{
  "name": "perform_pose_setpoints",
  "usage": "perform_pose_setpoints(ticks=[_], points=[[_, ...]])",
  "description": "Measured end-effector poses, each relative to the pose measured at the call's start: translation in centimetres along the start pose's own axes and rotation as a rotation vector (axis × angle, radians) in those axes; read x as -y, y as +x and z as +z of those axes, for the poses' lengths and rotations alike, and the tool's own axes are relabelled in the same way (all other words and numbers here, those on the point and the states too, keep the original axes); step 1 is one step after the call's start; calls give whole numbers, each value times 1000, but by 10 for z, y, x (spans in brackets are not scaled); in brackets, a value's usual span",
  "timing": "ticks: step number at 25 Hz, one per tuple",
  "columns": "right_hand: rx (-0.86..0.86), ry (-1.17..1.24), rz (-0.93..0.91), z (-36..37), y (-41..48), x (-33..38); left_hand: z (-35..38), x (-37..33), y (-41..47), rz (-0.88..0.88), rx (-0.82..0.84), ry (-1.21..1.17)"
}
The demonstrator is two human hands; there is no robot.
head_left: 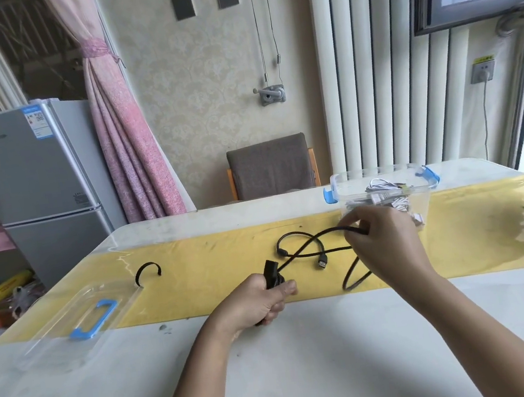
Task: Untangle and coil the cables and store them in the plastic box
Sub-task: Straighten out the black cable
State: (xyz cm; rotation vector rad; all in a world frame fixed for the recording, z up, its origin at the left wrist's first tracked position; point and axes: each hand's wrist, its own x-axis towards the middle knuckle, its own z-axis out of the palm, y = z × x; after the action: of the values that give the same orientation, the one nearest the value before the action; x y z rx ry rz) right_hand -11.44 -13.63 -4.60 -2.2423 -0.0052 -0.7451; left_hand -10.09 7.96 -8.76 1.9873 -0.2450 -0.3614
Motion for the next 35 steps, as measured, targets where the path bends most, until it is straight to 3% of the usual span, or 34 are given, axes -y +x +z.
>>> perform_pose_setpoints(ticks=[3,8,12,15,19,22,25,29,31,33,35], points=[[62,139,-54,-2,-10,15,4,1,9,11,-209,-105],[294,223,-281,-6,-31,38,-9,5,26,-60,-541,-636],[477,93,-560,10,-47,40,-31,9,27,-72,-573,-1157],[587,53,-687,19,-52,40,-41,11,21,14,-558,-1339],[751,35,-613,27,-50,31,-51,9,12,166,-541,-1457],[894,-39,-439,35,-45,20,-57,8,4,274,-382,-1538],[914,-68,-281,36,-36,10,-59,6,-7,332,141,-1609],[847,-62,-209,26,-19,-2,-52,3,-27,467,504,-1085],[754,-176,-212,19,-8,-12,-45,1,-35,530,665,-847],[616,-272,-157,11,3,-23,-40,1,-34,491,813,-660],[470,-246,-2,-2,13,-31,-37,-1,-31,344,848,-453]])
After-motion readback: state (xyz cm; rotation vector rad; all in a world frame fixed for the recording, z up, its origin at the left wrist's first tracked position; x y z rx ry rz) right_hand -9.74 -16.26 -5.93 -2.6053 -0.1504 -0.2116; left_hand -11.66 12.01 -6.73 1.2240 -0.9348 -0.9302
